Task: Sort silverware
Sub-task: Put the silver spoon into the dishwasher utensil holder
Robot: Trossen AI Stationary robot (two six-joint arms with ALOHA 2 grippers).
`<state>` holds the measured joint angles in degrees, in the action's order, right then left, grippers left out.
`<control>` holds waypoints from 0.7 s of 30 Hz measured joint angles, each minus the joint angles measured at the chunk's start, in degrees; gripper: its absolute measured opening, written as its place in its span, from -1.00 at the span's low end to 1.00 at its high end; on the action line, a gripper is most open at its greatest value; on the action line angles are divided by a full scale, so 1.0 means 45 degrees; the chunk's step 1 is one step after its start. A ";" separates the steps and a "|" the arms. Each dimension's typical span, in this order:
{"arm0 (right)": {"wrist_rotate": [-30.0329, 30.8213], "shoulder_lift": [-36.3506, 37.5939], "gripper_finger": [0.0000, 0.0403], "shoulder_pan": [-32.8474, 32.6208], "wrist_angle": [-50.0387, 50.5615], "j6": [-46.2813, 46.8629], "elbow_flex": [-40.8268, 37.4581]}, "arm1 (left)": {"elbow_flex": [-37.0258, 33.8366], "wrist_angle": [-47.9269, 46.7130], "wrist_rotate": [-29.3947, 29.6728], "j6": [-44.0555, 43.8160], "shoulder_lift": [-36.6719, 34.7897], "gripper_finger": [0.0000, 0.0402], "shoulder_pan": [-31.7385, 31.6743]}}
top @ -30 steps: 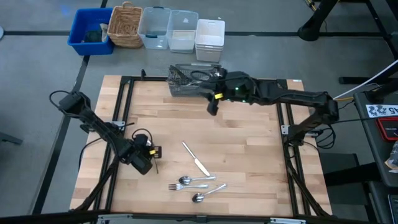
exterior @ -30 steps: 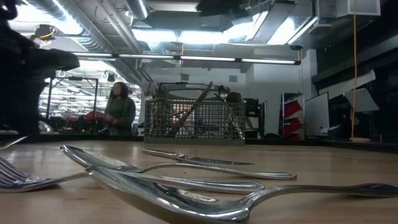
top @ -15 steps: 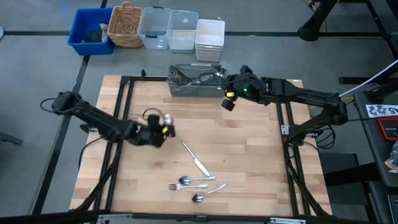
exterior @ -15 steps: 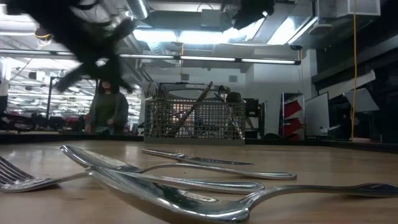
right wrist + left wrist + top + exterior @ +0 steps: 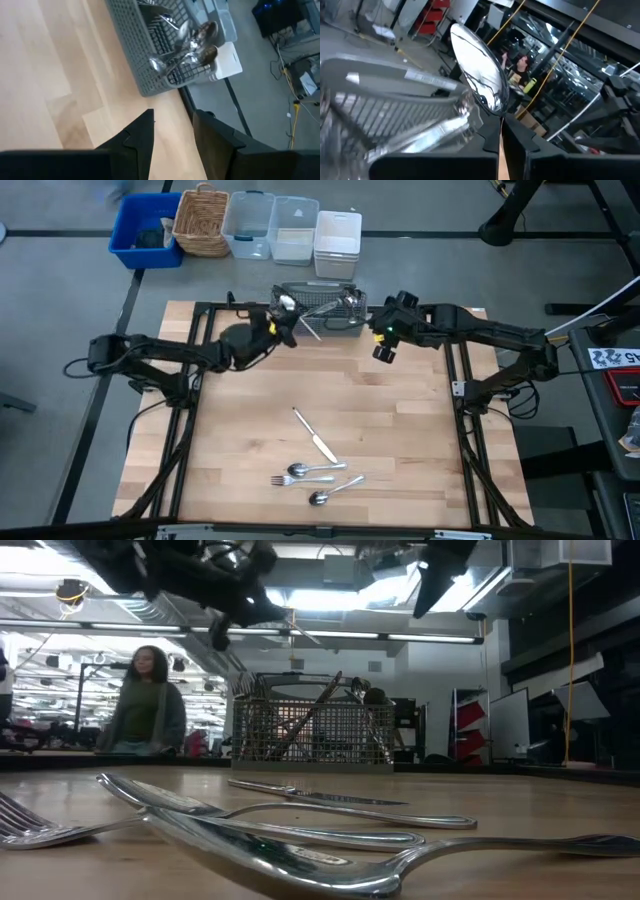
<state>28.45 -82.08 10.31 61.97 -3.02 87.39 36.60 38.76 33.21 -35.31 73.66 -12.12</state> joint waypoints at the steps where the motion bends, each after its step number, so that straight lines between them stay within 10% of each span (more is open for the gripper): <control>1: 0.0000 0.0000 -0.31 0.0129 -0.0028 -0.0009 0.0000 | 0.0136 0.0177 -0.0253 0.0237 0.0247 -1.00 -0.0284; 21: -0.0330 -0.0073 -0.31 0.2419 -0.0595 0.1383 -0.0005 | 0.7976 0.0160 -0.5611 0.7466 0.7430 -1.00 -0.3104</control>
<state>26.96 -82.41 21.19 59.29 3.20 87.37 72.49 39.48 7.96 -1.71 107.09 -26.09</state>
